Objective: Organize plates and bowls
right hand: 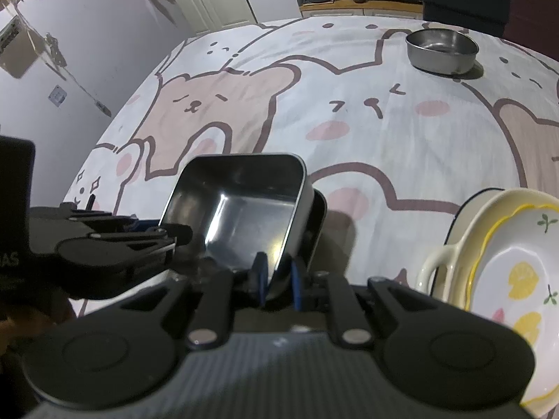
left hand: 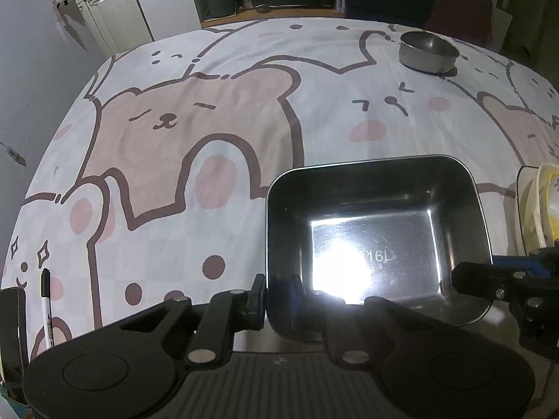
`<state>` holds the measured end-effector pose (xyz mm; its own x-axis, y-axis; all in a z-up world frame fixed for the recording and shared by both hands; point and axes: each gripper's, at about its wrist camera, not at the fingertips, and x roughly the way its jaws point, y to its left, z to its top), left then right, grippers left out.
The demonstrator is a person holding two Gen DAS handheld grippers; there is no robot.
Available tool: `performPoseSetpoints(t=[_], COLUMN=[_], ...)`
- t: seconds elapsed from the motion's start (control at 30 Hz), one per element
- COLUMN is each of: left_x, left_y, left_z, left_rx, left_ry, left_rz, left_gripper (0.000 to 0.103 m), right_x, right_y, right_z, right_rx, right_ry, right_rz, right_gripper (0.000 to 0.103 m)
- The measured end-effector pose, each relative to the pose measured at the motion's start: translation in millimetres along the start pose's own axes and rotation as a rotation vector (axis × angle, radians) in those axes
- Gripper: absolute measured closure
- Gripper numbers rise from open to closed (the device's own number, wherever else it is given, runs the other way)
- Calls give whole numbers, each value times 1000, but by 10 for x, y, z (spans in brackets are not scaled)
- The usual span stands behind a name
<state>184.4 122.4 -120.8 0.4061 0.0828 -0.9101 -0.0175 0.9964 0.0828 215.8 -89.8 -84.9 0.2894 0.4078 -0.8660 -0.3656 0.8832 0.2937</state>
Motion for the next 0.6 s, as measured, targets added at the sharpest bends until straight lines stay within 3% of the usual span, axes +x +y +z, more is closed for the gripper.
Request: performPoseSetpoints(t=[0.6], left_x=[45], left_y=[-61], left_z=[-8], left_rx=[41], left_ry=[18], left_rz=[4], left_gripper=[87], right_x=[80], right_y=[29], right_z=[13], right_rx=[-14], right_ry=[20], right_rz=[-28], right_gripper=[86])
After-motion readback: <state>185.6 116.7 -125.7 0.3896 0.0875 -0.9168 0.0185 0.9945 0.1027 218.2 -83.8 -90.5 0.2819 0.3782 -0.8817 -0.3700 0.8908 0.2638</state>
